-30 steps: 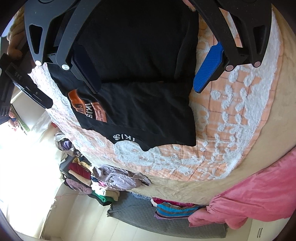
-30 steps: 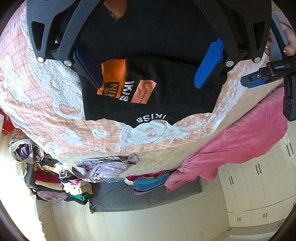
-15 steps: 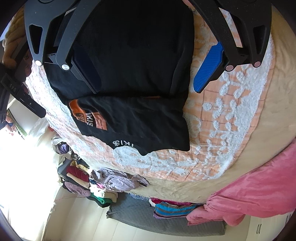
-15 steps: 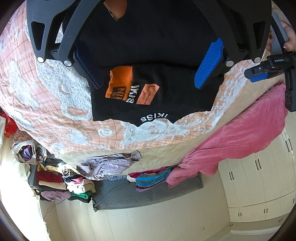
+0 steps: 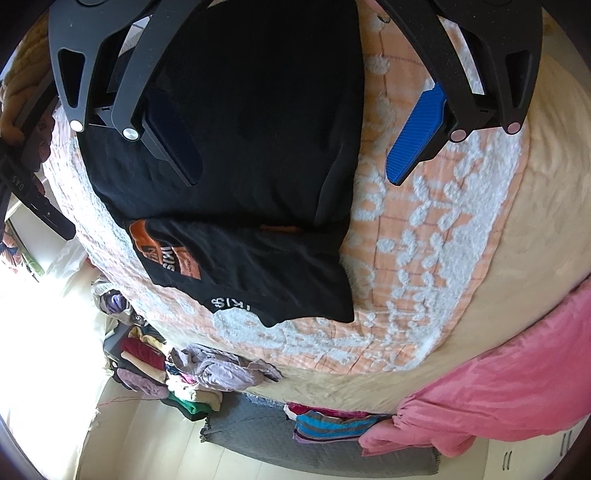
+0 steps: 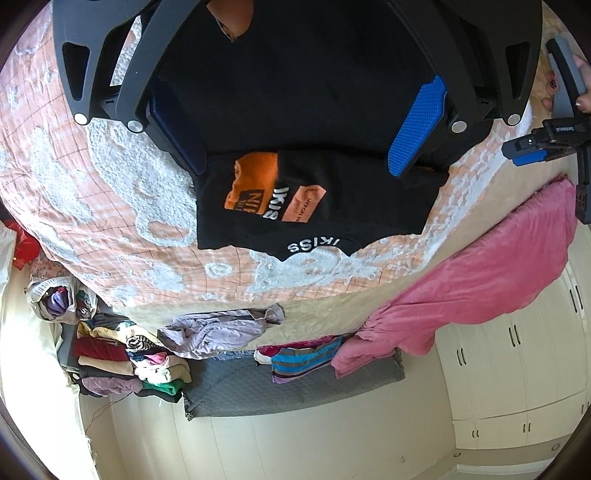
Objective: Fold small clothes
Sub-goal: 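Lower both open tools to the shirt hem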
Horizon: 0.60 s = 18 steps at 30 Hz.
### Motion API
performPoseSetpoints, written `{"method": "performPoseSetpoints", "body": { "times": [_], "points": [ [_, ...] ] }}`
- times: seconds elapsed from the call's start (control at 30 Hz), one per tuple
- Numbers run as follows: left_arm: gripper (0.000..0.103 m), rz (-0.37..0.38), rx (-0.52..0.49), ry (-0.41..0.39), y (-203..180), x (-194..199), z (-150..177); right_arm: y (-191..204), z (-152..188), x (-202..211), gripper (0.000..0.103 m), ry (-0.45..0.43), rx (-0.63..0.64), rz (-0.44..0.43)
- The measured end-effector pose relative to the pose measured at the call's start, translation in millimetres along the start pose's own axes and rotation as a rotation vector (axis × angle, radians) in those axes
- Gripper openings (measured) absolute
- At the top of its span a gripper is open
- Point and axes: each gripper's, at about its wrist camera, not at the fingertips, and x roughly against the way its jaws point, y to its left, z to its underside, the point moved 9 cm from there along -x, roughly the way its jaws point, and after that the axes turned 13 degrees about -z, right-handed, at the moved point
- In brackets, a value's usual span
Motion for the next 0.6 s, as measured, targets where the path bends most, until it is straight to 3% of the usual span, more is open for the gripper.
{"method": "performPoseSetpoints", "body": {
  "times": [0.6],
  "points": [
    [0.093, -0.066, 0.012, 0.064, 22, 8, 49, -15, 48, 31, 0.098, 0.073, 0.005, 0.024]
  ]
}}
